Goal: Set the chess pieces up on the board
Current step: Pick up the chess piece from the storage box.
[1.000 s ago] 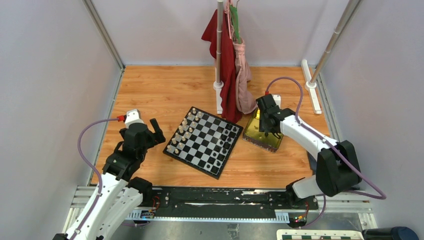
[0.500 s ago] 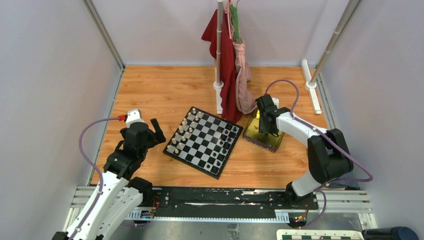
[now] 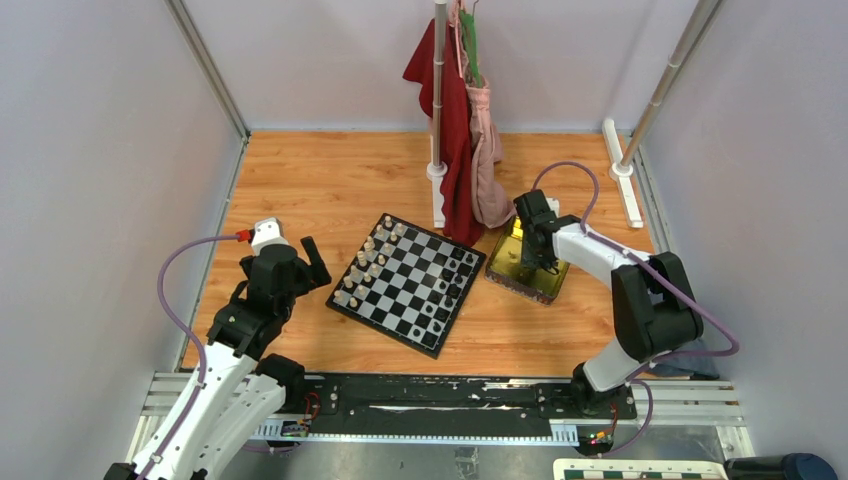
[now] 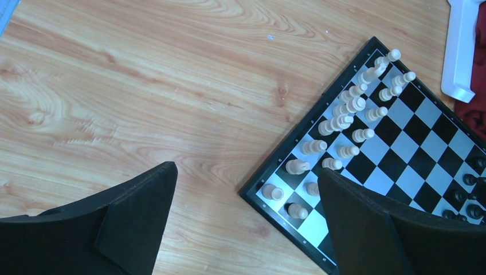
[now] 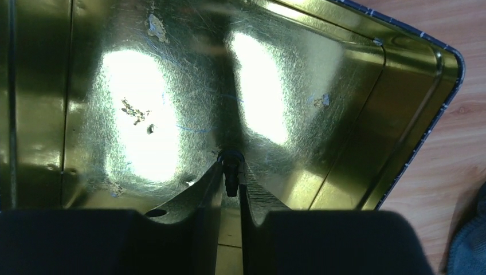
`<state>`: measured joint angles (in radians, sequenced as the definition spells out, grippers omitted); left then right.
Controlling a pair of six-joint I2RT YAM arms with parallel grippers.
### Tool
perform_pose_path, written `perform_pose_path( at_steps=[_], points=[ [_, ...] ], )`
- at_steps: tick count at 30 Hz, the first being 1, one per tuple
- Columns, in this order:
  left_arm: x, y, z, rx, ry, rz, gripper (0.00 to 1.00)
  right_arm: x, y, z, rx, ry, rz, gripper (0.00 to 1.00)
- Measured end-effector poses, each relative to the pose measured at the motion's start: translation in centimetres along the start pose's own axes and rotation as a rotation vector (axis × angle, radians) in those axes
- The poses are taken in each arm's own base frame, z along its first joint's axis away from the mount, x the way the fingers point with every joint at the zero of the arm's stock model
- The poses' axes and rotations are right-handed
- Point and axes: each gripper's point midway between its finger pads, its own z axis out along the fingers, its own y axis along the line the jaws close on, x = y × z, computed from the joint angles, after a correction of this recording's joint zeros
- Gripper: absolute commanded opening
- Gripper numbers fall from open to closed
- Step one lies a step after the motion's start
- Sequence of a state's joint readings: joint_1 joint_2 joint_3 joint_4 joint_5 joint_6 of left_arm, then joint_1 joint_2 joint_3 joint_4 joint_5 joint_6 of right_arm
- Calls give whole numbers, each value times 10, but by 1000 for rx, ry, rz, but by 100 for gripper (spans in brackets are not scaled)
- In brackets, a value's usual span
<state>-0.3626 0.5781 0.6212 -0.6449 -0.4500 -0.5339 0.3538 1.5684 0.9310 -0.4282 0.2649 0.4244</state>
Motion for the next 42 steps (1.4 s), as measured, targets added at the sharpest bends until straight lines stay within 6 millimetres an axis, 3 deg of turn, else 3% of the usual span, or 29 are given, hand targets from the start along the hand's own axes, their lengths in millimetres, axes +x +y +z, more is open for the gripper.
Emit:
perform_pose_path(
  at_steps=[9,22,42],
  points=[
    [0,0,0,-1,1,1,100,1,-1,2,-5,3,8,0],
    [0,0,0,0,1,1,100,-1,-2,-5,-12,-11,10,0],
    [-2,0,-2,6,-8,-5,100,-10,-1,-50,-62,-96,-16,0]
  ],
)
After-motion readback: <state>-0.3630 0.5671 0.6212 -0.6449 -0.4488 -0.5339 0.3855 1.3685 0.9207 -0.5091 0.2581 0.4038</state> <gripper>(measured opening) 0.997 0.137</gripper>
